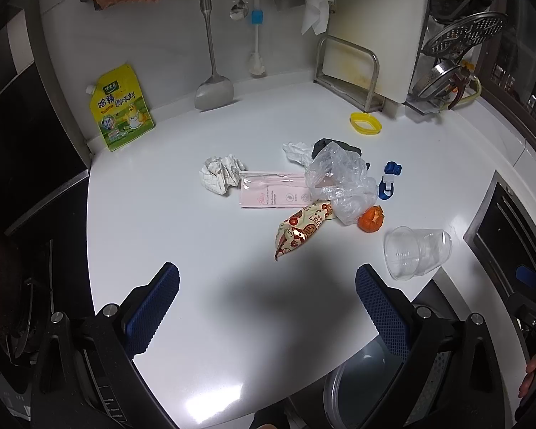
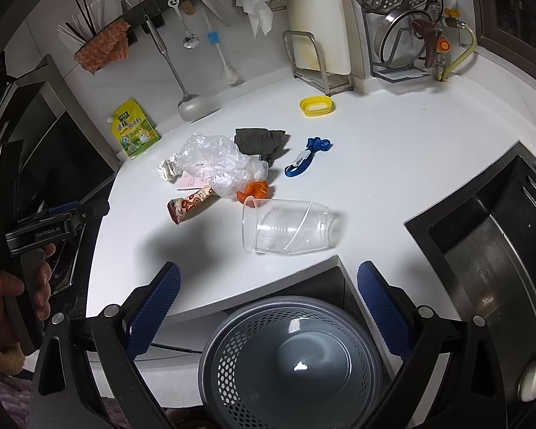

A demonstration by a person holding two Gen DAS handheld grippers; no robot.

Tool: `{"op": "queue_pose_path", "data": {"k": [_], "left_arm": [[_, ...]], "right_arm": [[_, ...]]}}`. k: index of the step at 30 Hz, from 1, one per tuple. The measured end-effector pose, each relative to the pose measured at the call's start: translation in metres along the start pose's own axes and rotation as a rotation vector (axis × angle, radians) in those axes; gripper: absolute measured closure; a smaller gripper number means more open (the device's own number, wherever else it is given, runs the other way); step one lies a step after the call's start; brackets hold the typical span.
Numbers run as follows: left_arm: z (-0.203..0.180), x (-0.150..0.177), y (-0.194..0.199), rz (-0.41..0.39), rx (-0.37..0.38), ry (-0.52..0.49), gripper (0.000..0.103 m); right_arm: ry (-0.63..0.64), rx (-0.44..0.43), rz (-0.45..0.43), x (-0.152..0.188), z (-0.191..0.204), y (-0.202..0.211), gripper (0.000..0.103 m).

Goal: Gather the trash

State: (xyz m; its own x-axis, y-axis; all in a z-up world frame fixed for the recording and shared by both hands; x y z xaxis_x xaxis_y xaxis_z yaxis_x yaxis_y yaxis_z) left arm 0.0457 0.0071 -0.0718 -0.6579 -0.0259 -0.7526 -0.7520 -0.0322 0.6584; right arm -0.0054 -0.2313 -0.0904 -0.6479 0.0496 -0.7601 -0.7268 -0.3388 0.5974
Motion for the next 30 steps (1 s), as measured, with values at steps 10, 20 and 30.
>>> {"op": "queue_pose_path", "data": {"k": [10, 20, 30], "left_arm": [[-0.0004, -0.0001, -0.0013, 0.004, 0.002, 0.0, 0.006], [0.0025, 0.003, -0.0018, 0.013, 0.005, 0.009, 0.006], [0.0026, 0.0005, -0.0008, 0.013, 0.01, 0.002, 0.006]], "right_arm": [[-0.008, 0.004, 0.004, 0.0005, -0.0013, -0.0001, 0.009], [-0.01, 0.002, 0.007, 0.0017, -0.0016, 0.0018, 0.009], [-0.015, 0.008, 0.008, 0.0015, -0.0016, 0.0014, 0.009]]}}
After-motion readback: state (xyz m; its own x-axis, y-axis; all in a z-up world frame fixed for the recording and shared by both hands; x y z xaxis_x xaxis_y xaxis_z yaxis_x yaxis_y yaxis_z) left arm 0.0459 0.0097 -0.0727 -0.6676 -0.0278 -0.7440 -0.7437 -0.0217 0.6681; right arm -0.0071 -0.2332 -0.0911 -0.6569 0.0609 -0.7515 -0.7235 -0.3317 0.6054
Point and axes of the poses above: each gripper's, at about its wrist camera, not at the fingertips, and y roughly against the way its jaws point, z to its left, x to its underside, the point moved 7 cm from there along -y, roughly the way its jaws point, and after that the axes turned 12 degrees about -z, right-handed, at the moved point
